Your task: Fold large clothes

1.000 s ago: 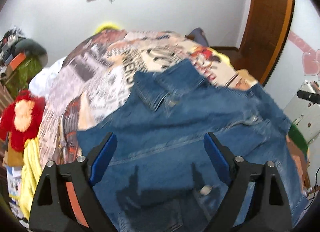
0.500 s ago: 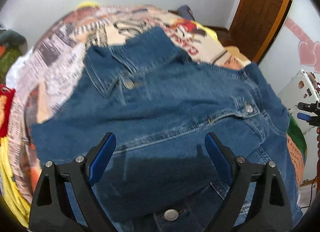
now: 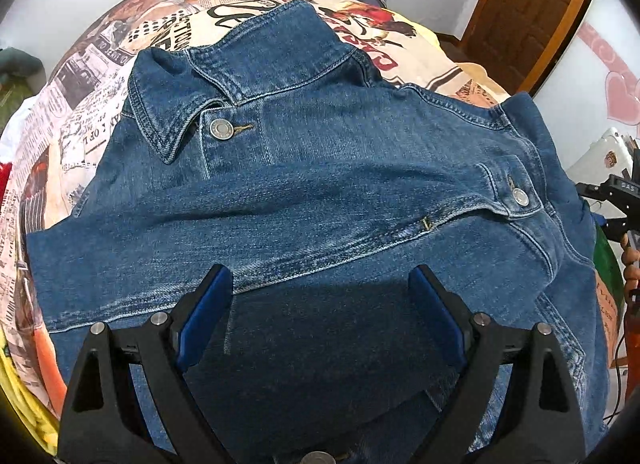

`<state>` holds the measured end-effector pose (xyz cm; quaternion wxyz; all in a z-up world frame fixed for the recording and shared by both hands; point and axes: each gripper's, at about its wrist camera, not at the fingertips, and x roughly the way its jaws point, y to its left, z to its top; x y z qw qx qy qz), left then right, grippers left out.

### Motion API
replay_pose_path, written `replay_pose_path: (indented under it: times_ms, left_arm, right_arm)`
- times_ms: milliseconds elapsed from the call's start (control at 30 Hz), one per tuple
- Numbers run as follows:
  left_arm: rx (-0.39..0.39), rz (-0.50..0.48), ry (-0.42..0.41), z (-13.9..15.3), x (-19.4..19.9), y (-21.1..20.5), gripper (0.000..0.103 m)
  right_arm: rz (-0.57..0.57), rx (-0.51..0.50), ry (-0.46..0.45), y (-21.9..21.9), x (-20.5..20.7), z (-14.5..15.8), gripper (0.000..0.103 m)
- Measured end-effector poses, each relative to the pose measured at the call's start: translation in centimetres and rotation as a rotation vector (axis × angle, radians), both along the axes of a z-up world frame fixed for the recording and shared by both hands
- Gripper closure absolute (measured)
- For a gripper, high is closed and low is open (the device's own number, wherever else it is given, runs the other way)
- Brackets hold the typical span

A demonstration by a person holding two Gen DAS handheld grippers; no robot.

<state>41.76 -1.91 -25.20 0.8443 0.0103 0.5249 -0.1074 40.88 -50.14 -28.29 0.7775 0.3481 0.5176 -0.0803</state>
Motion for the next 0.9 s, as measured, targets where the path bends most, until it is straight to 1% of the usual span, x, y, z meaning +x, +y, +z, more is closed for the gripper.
replay_pose_path:
  times_ms: [67, 100, 167, 233, 300, 367, 500, 567, 633, 700, 800, 900]
  left_arm:
    - [-0.006, -0.001, 0.004, 0.1, 0.0, 0.1, 0.012]
    - [-0.011, -0.002, 0.005, 0.2, 0.0, 0.2, 0.012]
    - [-0.018, -0.001, 0.003, 0.5, -0.3, 0.3, 0.012]
    - [-0.023, 0.004, -0.003, 0.8, -0.5, 0.6, 0.012]
    - [-0.031, 0.008, -0.014, 1.4, -0.9, 0.9, 0.012]
    - [-0.033, 0.01, -0.029, 2.1, -1.4, 1.2, 0.012]
    - [-0.035, 0.017, -0.07, 3.8, -2.6, 2.2, 0.012]
    - [-0.039, 0.022, -0.083, 4.4, -3.1, 2.7, 0.012]
    - [-0.045, 0.027, -0.096, 5.1, -3.7, 3.3, 0.012]
    - [-0.047, 0.026, -0.115, 5.7, -4.5, 3.8, 0.012]
    - [-0.039, 0.027, -0.141, 6.4, -5.5, 4.4, 0.012]
    - [-0.044, 0.029, -0.164, 7.1, -6.6, 5.2, 0.012]
  right_arm:
    - [0.014, -0.068, -0.002, 0.6, 0.2, 0.6, 0.062]
    - [0.021, -0.091, -0.016, 0.9, 0.1, 1.0, 0.066]
    - [0.035, -0.127, -0.046, 1.5, -0.1, 1.9, 0.082]
    - [0.047, -0.135, -0.08, 1.9, -0.5, 2.9, 0.086]
    - [0.058, -0.162, -0.109, 2.6, -0.7, 4.3, 0.089]
    - [0.065, -0.169, -0.146, 3.2, -0.9, 5.9, 0.091]
    - [0.094, -0.166, -0.246, 5.0, -1.2, 9.9, 0.093]
    - [0.134, -0.156, -0.292, 6.4, -1.3, 12.1, 0.093]
    - [0.182, -0.124, -0.32, 8.2, -1.2, 13.9, 0.093]
    - [0.232, -0.136, -0.337, 10.5, -0.9, 15.5, 0.094]
    - [0.293, -0.1, -0.369, 13.5, -0.4, 17.0, 0.094]
    - [0.355, -0.109, -0.402, 17.1, 0.1, 18.6, 0.094]
